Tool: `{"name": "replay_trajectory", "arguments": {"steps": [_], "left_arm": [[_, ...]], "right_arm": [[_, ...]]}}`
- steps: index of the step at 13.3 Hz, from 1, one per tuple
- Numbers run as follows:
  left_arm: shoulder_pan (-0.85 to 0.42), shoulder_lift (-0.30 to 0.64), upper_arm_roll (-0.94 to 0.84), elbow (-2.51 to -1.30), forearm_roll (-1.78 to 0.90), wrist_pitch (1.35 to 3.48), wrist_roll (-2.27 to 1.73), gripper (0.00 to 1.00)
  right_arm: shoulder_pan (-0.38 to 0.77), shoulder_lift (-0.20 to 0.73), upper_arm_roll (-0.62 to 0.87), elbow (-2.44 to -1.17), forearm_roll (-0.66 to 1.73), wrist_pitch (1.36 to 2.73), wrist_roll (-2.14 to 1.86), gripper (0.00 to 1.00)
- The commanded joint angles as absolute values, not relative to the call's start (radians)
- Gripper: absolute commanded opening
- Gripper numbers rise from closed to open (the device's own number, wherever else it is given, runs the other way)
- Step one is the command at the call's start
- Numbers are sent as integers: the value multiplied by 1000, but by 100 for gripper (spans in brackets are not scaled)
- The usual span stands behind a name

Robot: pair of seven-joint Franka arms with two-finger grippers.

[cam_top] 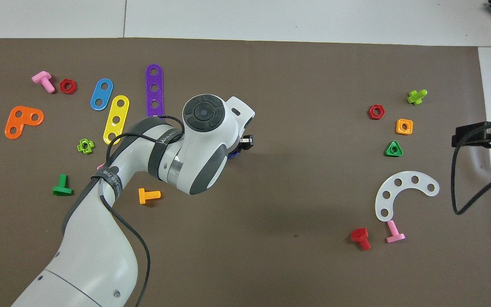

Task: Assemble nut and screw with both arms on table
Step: 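Lower the joined nut and bolt onto the table with the left gripper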

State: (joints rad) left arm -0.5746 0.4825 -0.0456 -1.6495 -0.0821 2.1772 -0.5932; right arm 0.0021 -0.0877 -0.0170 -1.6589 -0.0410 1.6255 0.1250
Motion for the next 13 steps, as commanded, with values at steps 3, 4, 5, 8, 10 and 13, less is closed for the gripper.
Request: {"name": "replay_trajectory", "arguments": {"steps": [3,4,5,8,10,13], "left_arm": [[-601,472,-26,-1709,-98,2226,-601,0],[-601,472,-25,-1712,-98,2232,-601,0],[-600,474,-23,-1710,-98,2233,-601,0],[-595,476,-18,-1692,-94,2224,-601,100],[-583,488,-14,-1620,-92,2157,-600,100],[-522,525,28,-1410,-74,1907,-591,100]], "right_arm": [[-14,-84,-15,-1658,-32,1611,52,100],[-8,-83,-17,-1655,-34,1606,52,100],[1,-81,-21,-1654,-35,1598,49,100],[75,-61,-127,-1646,-34,1595,20,100],[69,-63,-126,-1647,-31,1597,21,100],[78,-69,-124,-1649,-29,1594,28,100]]}}
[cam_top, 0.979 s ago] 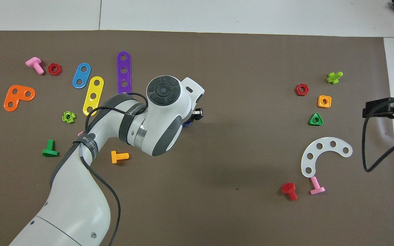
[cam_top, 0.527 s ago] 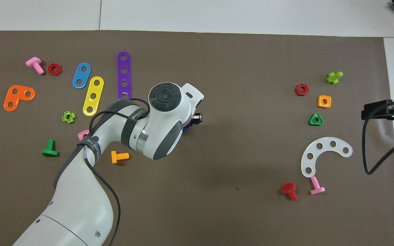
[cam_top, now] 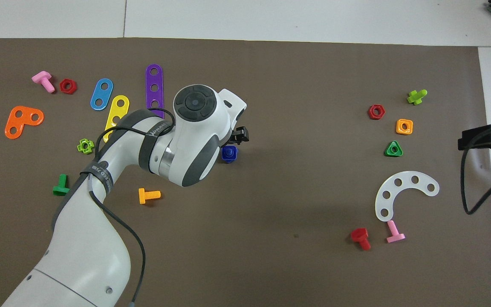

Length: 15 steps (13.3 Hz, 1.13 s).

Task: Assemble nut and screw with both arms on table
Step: 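Open the left gripper and withdraw it from the assembly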

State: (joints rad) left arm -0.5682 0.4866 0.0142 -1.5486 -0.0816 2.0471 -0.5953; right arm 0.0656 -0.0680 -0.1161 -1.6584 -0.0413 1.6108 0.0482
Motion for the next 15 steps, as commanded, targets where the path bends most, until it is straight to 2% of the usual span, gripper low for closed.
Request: {"name": "replay_trajectory", "arguments": {"steps": [1,3,7,10,13,15], "left_arm": [[-490,512,28,-1399,-63,1873,-585,100],[-419,445,25,-1404,-54,1841,-545,100],[-247,319,26,-1451,-63,1674,-199,100],[-135,188,28,-1658,-51,1707,25,100],[-71,85,31,-1771,-43,1726,72,100],[-60,20,31,-1801,-9,1726,68,100]], "right_arm": [[78,-69,-124,-1651,-29,1594,29,100],[75,-69,-124,-1651,-29,1595,28,100],[78,-69,-124,-1649,-17,1594,34,100],[78,-63,-123,-1629,-14,1545,35,100],[74,-61,-124,-1618,0,1529,37,100],[78,-61,-124,-1623,-2,1535,38,100]]}}
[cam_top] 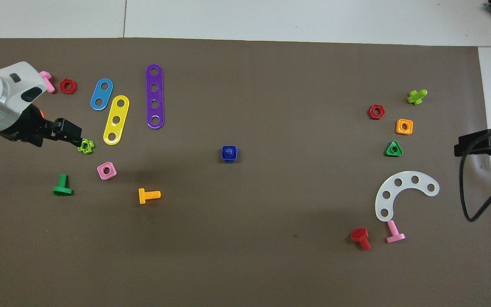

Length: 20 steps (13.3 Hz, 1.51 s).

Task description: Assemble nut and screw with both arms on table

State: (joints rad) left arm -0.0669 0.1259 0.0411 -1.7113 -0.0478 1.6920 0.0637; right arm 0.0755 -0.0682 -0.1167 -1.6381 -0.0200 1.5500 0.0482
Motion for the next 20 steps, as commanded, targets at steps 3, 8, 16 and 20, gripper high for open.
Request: {"name": "replay_trajectory", "arguments": {"steps": [3,8,16,20], "left_arm": [[-60,-49,31,-1789,-9,1710,13,100],[-61,-81,28,-1701,-9,1665,-8,100],[-72,-81,25,-1687,48,1626,-11,100],[-71,-81,21,-1689,45,1641,-5,100]], "right_arm": [[80,-63,-124,-1626,-3,1551,38,100],[81,-61,-121,-1623,-15,1565,83,100],[101,-54,-120,-1617,-35,1597,110,100],[101,-54,-120,-1617,-34,1597,109,100]]}}
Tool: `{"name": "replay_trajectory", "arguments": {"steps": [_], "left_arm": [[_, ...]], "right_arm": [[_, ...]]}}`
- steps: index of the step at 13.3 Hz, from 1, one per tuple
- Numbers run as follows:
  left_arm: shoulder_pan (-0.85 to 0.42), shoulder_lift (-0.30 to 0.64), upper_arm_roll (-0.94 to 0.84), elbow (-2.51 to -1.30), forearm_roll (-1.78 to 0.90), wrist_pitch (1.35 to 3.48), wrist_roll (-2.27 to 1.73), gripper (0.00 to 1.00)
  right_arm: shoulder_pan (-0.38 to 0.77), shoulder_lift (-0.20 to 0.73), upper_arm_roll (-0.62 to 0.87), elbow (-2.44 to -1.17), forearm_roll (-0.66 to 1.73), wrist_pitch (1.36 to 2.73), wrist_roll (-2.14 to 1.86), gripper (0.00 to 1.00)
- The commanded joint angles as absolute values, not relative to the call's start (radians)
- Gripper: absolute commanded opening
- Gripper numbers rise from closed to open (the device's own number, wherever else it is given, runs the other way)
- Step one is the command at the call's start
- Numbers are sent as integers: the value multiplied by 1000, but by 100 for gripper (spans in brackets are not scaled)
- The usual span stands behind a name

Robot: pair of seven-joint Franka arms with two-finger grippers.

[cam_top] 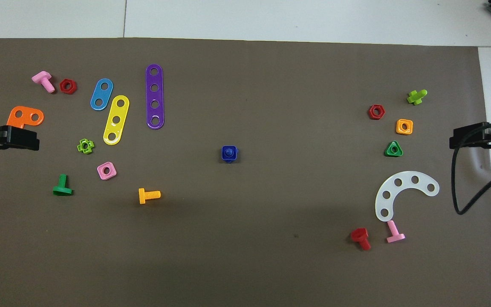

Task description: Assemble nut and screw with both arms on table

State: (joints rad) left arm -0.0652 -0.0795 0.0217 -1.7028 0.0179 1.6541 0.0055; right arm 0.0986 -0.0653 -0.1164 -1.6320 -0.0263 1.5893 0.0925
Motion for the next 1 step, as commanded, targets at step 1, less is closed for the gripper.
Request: {"name": "replay_trajectory", "arguments": {"steps": [1], "left_arm": [[-66,-81,23,-1689,38,1640,-3,100]], "right_arm": [[101,-54,-120,-1617,-34,1597,109,100]]}}
